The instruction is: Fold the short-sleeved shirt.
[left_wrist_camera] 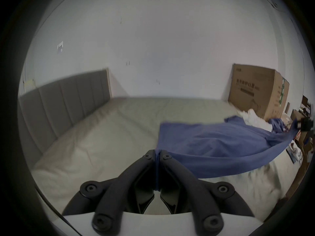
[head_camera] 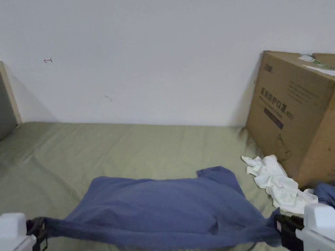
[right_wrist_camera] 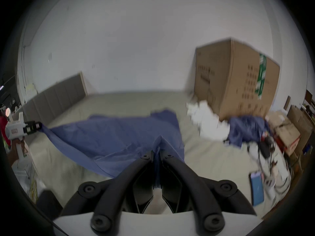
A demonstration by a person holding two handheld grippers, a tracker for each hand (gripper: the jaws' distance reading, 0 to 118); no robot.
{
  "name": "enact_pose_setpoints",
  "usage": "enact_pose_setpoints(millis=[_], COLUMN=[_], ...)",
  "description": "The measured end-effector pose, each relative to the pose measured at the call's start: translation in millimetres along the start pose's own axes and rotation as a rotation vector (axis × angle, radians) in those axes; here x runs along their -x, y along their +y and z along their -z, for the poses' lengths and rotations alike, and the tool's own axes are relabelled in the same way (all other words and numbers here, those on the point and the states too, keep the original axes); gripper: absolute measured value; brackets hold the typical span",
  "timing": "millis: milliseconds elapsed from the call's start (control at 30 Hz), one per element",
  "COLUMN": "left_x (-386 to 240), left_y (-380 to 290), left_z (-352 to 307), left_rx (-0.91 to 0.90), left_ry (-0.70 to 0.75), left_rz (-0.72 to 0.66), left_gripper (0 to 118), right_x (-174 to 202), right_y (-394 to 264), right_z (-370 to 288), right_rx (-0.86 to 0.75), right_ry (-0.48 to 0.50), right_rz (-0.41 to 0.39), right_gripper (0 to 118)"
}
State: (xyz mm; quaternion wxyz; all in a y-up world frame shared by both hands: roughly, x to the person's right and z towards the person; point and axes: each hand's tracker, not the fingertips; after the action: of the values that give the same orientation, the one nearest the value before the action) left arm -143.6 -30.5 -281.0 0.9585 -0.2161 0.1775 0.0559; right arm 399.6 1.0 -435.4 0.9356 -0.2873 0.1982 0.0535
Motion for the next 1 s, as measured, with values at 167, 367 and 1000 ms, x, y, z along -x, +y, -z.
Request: enact_pose_setpoints(millis=[167,367,1000], left_x=[19.4,25.1,-2.7], left_y=[-79.6,-136.6,71.2], left_z=[26.5,40.2,-59.6], left_rx=[0.229,0.354,-0.066], left_ry=[0.032,0.057,0.060], left_rz=[0.027,0.003,-0.046], left_gripper=[2,2,87], right_x=[4.6,6.0,59.0], right_y=[-83.9,-142.4,-143.9], right_z=[29.9,61.1,56.5], right_rx=[0.205,0.362,0.407], right_ry=[-0.010,-0.029,-0.113], right_rz=[-0.073,-0.081,-0.259], right_gripper=[3,3,3])
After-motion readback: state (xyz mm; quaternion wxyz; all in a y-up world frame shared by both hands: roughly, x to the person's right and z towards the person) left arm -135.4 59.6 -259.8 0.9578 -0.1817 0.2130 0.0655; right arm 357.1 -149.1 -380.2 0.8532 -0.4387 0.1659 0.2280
